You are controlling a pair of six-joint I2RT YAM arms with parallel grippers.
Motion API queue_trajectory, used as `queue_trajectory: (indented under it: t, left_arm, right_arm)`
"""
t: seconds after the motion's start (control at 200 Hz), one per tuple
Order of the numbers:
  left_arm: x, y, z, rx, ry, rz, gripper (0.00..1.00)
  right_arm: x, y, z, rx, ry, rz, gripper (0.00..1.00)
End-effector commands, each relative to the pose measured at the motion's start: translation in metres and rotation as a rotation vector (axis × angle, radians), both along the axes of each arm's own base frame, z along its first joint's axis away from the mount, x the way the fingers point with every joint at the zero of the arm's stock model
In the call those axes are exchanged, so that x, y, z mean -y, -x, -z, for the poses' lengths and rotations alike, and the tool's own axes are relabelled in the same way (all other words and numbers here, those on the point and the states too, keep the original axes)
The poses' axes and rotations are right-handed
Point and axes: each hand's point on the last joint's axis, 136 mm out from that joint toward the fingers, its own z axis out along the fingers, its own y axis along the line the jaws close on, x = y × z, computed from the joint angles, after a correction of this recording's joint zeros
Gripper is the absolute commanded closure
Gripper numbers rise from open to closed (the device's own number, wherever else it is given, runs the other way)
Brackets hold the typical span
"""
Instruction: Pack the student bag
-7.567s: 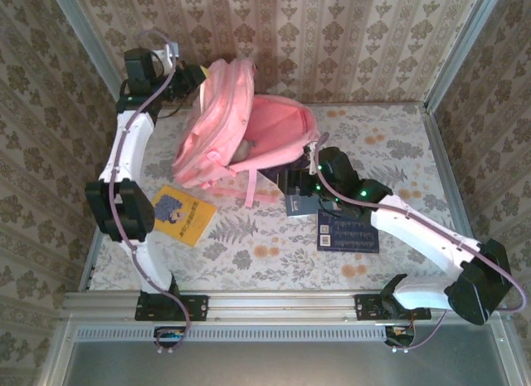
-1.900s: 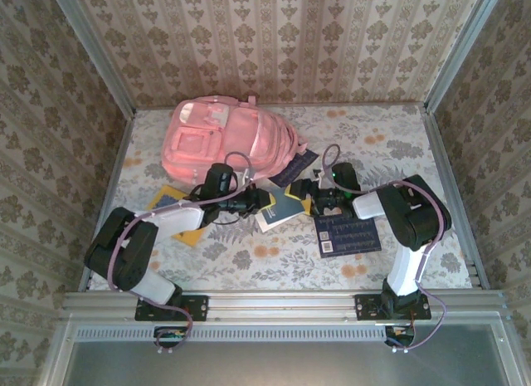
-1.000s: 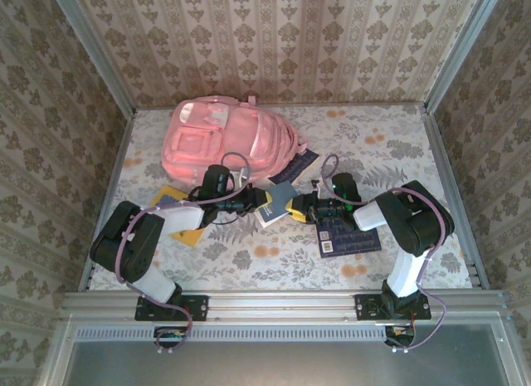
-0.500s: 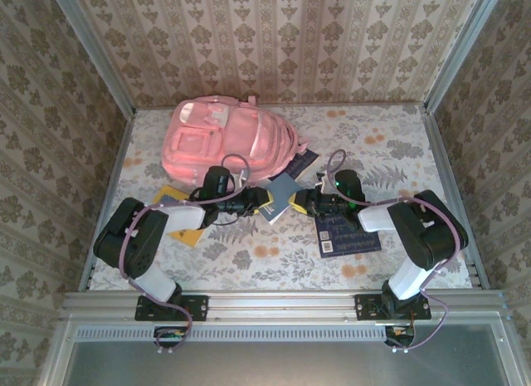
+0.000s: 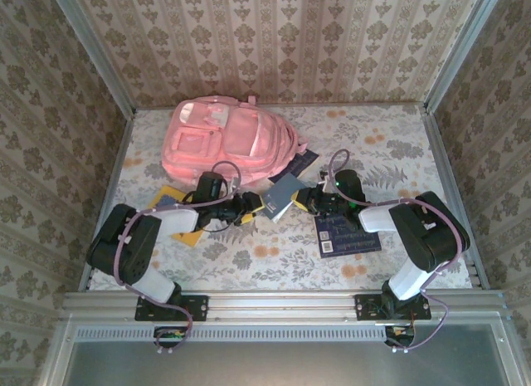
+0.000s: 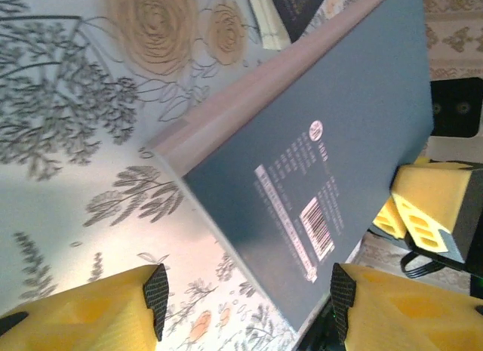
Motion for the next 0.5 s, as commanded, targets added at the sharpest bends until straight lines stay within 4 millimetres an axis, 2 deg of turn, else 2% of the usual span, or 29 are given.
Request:
queue_trajectory:
  t: [0.0, 0.12, 0.225, 0.255, 0.315, 0.49, 0.495]
  left_arm:
    - [-0.014, 0.007, 0.007, 0.015, -0.081, 0.010, 0.38]
    - [-0.028, 0.003, 0.003, 0.061, -0.161, -0.018, 0.38]
    - [-0.036, 0.003, -0.012, 0.103, -0.194, -0.035, 0.36]
    - [-0.044, -0.003, -0.018, 0.110, -0.187, -0.070, 0.34]
    - [-0.048, -0.006, -0.028, 0.114, -0.160, -0.102, 0.31]
    - [-0.040, -0.014, -0.062, 0.124, -0.019, -0.164, 0.20]
    - [-0.040, -0.014, -0.063, 0.124, -0.014, -0.166, 0.19]
  right_arm:
    - [-0.003, -0.010, -0.004, 0.021, 0.004, 0.014, 0.98]
    - [-0.003, -0.012, -0.007, 0.024, 0.028, 0.015, 1.00]
    - [-0.002, -0.010, -0.018, 0.041, 0.041, 0.012, 1.00]
    - [-0.001, -0.008, -0.024, 0.052, 0.041, 0.011, 1.00]
    - [0.000, -0.006, -0.035, 0.069, 0.041, 0.010, 1.00]
    - [0.005, -0.001, -0.073, 0.120, 0.025, 0.036, 1.00]
    - [0.005, 0.000, -0.079, 0.134, 0.019, 0.037, 1.00]
